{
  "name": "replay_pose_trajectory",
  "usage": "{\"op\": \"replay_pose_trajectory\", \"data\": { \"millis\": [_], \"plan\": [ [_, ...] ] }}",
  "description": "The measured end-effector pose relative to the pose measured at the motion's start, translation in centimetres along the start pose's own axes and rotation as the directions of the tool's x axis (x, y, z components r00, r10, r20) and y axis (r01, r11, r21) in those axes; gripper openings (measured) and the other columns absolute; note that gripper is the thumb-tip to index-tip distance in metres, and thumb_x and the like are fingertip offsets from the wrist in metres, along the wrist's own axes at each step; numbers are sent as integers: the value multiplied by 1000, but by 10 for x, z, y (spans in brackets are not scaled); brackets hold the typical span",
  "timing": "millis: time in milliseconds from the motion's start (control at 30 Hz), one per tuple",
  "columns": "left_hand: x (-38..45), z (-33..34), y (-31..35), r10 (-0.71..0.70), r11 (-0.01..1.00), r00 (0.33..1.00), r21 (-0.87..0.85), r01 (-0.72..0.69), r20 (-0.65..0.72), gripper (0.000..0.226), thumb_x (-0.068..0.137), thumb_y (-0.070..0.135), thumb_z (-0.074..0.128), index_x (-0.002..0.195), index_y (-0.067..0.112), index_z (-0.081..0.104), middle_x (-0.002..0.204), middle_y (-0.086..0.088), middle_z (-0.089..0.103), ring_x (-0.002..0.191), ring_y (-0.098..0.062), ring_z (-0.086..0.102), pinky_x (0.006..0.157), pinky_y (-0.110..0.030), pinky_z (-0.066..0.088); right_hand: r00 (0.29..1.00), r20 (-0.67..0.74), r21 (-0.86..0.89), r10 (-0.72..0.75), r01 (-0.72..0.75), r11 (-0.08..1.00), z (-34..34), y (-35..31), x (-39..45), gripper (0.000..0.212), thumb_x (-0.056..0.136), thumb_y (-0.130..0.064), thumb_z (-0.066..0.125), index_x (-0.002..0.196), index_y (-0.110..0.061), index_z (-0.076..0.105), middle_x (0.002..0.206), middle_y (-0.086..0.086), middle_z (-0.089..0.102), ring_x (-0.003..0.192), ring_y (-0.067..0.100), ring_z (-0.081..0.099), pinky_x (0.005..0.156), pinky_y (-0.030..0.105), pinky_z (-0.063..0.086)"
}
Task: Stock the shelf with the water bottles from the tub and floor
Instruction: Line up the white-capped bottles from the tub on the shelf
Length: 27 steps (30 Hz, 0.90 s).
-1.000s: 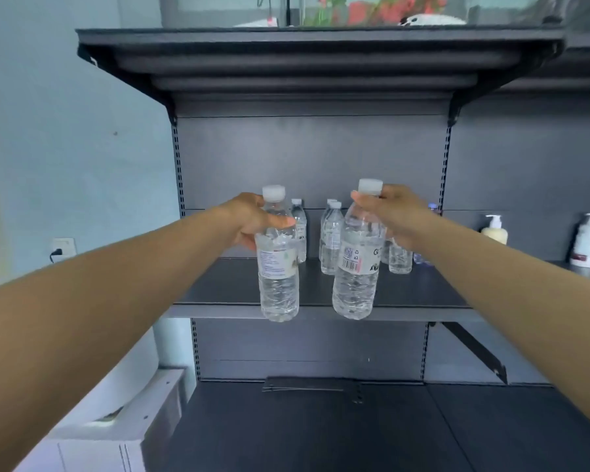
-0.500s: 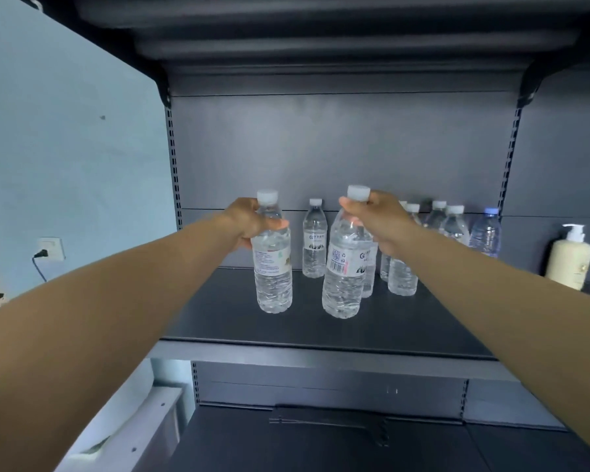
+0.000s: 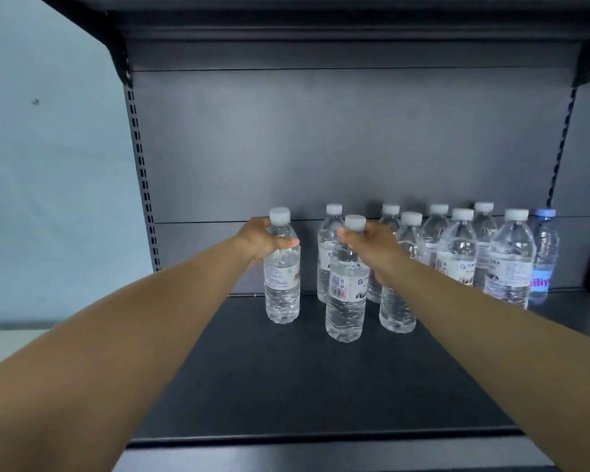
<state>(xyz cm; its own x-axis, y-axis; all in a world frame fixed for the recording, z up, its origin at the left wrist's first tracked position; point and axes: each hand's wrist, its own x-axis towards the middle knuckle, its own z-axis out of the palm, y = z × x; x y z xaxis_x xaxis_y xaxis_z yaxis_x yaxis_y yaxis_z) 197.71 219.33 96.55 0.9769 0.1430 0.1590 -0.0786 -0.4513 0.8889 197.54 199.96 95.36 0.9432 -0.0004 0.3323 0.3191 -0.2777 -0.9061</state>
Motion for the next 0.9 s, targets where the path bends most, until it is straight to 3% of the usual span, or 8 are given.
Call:
{"op": "replay_pose_trajectory", "data": {
  "millis": [167, 333, 667, 800, 900],
  "plan": [
    [42, 0, -11, -6, 998, 1000, -56, 6, 6, 43, 73, 18, 79, 111, 9, 61, 117, -11, 65, 106, -28, 63, 97, -44, 49, 1000, -3, -18, -5, 5, 1000, 9, 9, 18, 9, 90, -31, 60, 82, -26, 58, 78, -12, 59, 81, 10, 55, 83, 30, 41],
    [73, 0, -19, -11, 999, 999, -34, 13, 35, 39, 73, 18, 79, 107, 14, 61, 114, -9, 66, 104, -28, 63, 95, -47, 50, 999, -8, 3, -35, 35, 999, 12, 19, 27, 8, 88, -29, 62, 81, -31, 58, 86, -13, 62, 97, 17, 59, 94, 39, 45],
    [102, 9, -23, 29, 997, 995, -75, -21, 98, 29, 80, 14, 72, 106, 14, 59, 102, -5, 63, 91, -21, 61, 82, -38, 51, 999, -21, 88, -39, 40, 995, 17, 23, 30, 10, 87, -21, 64, 84, -31, 61, 92, -12, 64, 96, 14, 61, 97, 39, 47],
    [103, 13, -23, 31, 995, 996, -93, -24, 79, 21, 82, 14, 70, 98, 16, 56, 98, -5, 61, 85, -20, 59, 68, -30, 49, 1000, -19, 105, -21, 23, 994, 17, 22, 30, 10, 87, -20, 64, 83, -29, 62, 92, -11, 65, 101, 19, 62, 100, 43, 45],
    [103, 16, -21, 39, 996, 996, -77, -34, 75, 19, 82, 15, 70, 96, 17, 56, 97, -4, 60, 80, -18, 58, 74, -33, 50, 999, -27, 88, -19, 21, 996, 16, 23, 31, 9, 88, -22, 64, 83, -29, 62, 93, -11, 65, 101, 19, 62, 99, 43, 46]
  ]
}}
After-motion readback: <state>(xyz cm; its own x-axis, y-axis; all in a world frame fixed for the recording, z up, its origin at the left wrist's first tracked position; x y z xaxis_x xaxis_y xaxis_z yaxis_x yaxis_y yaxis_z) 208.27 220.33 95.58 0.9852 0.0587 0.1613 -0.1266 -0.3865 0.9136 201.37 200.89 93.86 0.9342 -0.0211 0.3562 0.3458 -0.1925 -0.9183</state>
